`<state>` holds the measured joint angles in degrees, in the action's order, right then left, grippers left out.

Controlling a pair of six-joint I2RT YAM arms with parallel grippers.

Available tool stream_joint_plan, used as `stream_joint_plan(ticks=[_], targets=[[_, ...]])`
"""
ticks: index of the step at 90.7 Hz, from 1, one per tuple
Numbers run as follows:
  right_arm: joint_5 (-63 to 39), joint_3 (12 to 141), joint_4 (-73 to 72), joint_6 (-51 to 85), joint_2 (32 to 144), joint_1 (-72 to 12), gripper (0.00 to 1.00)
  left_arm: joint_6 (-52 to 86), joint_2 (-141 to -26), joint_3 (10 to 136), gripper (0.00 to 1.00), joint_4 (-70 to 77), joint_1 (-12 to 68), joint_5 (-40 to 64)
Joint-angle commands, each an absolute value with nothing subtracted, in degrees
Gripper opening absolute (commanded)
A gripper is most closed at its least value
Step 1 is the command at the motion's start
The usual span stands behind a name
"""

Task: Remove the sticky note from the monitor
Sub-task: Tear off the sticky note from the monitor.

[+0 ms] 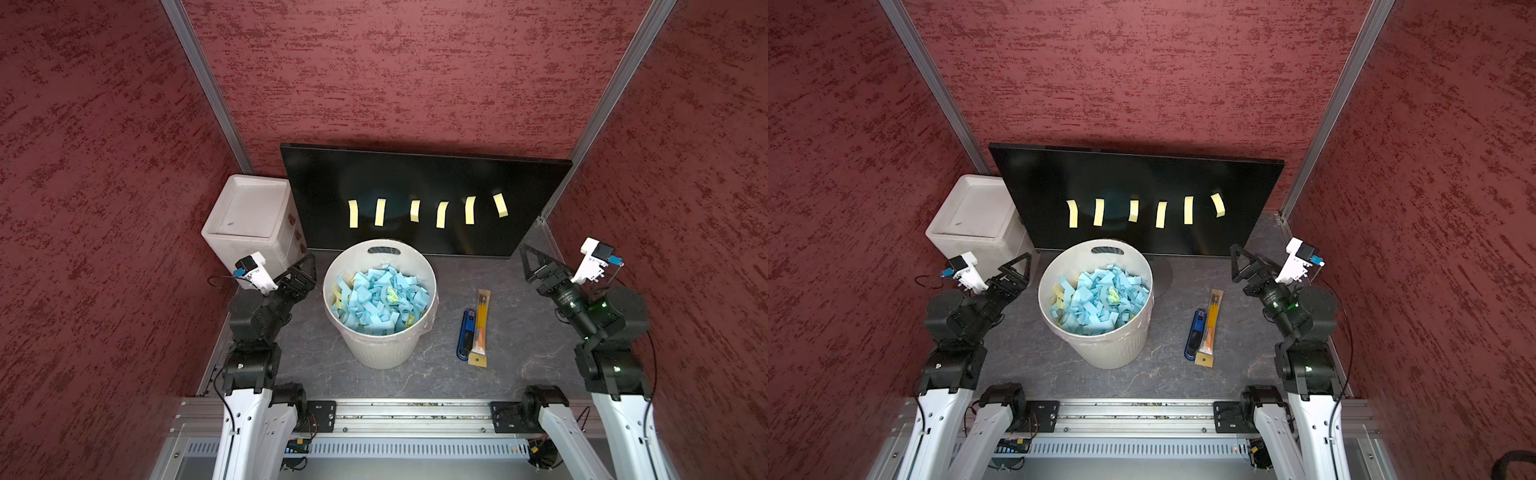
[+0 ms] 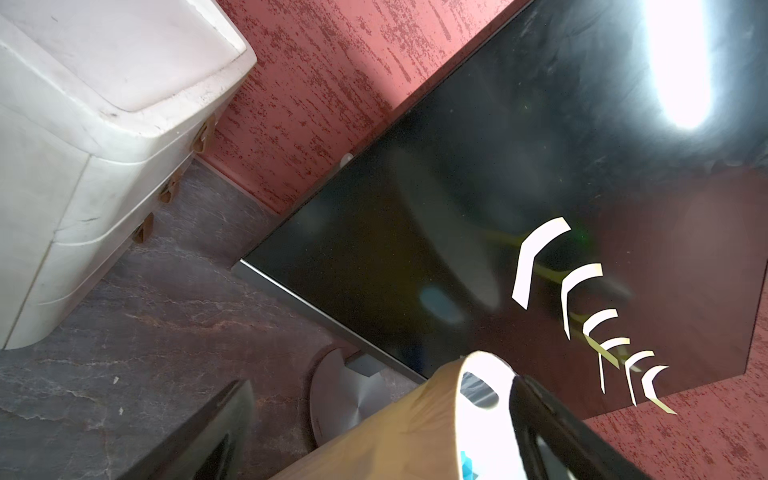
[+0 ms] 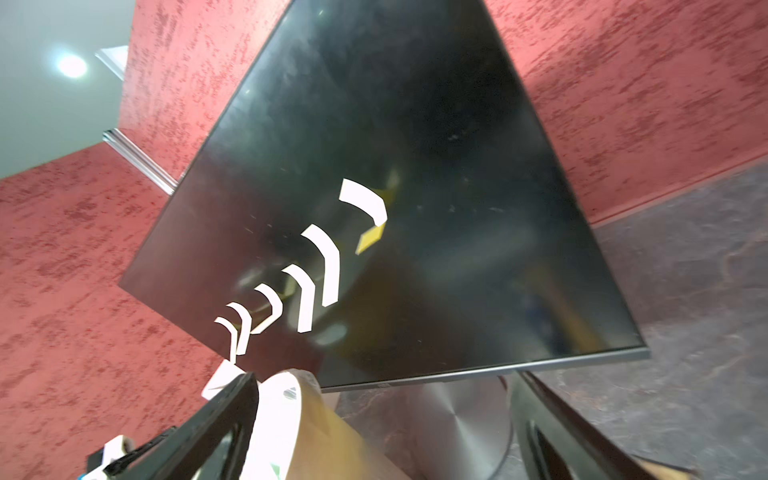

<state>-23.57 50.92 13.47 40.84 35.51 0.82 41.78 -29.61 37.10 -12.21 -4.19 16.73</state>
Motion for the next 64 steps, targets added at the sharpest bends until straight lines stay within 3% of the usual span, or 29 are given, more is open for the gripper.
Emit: stream_joint_plan(ticks=[1,38,64], targets=[[-29.90,55.58,10.31,45.58,40.51,1.03,0.97,42.54,-29.26,38.67,1.00,-13.07,-4.74,18.32],[-38.01,64.19,4.52,54.83,57.40,1.01,0.87,44.16,-29.06,37.80,1.00,-13.01,-6.33,20.57],[-38.89,66.98,3.65,56.63,63.03,0.85,0.76,45.16,-30.77,37.24,1.00,-9.85,-6.94,24.97]])
